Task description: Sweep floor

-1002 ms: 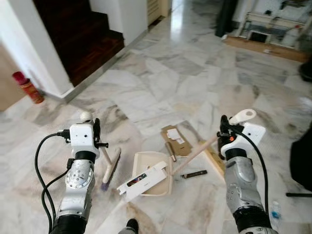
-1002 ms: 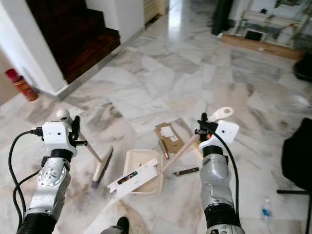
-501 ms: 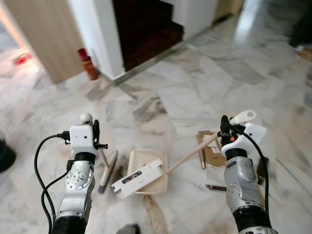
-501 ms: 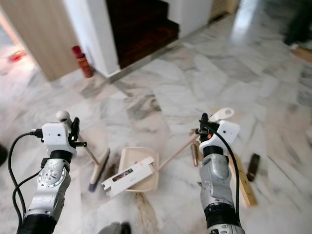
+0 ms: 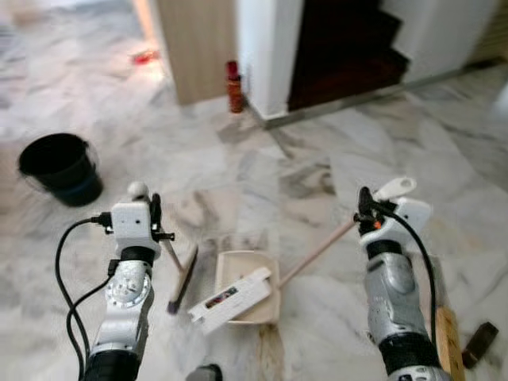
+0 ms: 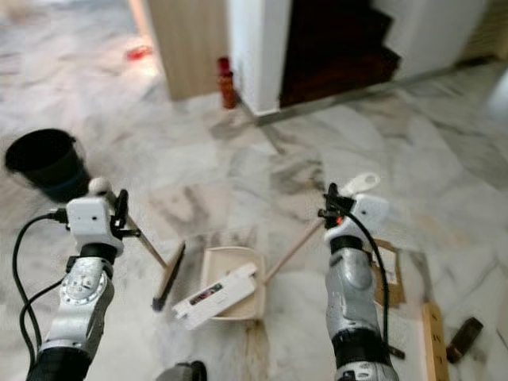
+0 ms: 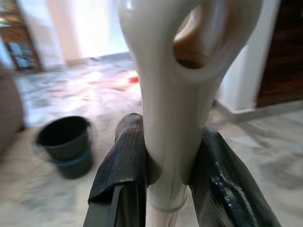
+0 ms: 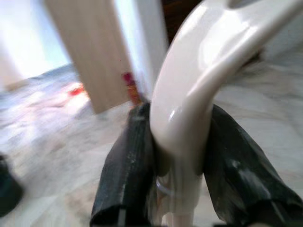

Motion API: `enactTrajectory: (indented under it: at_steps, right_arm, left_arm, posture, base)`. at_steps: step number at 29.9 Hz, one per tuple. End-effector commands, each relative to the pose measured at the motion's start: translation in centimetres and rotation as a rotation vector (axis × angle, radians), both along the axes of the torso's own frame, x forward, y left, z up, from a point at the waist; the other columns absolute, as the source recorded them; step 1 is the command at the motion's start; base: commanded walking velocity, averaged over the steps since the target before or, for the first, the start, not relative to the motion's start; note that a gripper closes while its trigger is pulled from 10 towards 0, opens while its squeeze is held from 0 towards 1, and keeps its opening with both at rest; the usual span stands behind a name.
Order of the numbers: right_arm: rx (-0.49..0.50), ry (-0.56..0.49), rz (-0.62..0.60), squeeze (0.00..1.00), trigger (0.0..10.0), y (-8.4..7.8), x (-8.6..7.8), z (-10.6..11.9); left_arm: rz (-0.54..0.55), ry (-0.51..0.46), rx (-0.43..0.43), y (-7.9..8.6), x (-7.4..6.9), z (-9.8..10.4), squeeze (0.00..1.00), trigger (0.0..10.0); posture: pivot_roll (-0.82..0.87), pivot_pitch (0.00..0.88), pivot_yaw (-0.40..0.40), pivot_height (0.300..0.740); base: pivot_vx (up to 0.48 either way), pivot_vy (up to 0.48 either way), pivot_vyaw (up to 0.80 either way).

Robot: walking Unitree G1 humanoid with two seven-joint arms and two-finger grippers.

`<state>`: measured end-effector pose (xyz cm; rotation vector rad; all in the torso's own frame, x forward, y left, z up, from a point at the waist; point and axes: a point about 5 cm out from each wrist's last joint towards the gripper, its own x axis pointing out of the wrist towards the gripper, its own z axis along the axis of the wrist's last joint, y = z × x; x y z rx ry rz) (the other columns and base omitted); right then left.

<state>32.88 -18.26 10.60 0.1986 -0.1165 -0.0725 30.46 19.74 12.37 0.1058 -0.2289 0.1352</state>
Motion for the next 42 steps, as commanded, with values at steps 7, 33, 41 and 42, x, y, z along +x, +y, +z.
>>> enactTrajectory:
  at_steps: [7,33,41,42]
  right_arm:
    - [0.039,-0.037,-0.011,0.0,10.0,-0.11,0.11,0.65]
    - [0.036,-0.034,0.032,0.0,10.0,0.5,0.41,0.66]
    - [0.056,-0.024,0.026,0.0,10.0,0.37,0.4,0.5]
    - [0.056,-0.023,0.027,0.0,10.0,0.38,0.41,0.49]
  left_arm:
    - [0.002,-0.033,0.015,0.14,0.01,0.74,0.0,10.0]
    - [0.026,-0.016,0.008,0.44,-0.48,0.4,0.0,10.0]
    - [0.035,-0.014,0.008,0.7,-0.61,0.35,0.0,10.0]
    - [0.037,-0.014,0.009,0.72,-0.61,0.35,0.0,10.0]
  posture:
    - [0.03,0.147,-0.017,0.74]
    - [0.04,0.131,-0.021,0.74]
    - [0.04,0.137,-0.02,0.74]
    - [0.04,0.137,-0.02,0.74]
  base:
    - [0.0,0.0,0.78]
    - [0.11,0.0,0.15]
    - [0.36,0.0,0.08]
    - [0.39,0.0,0.0]
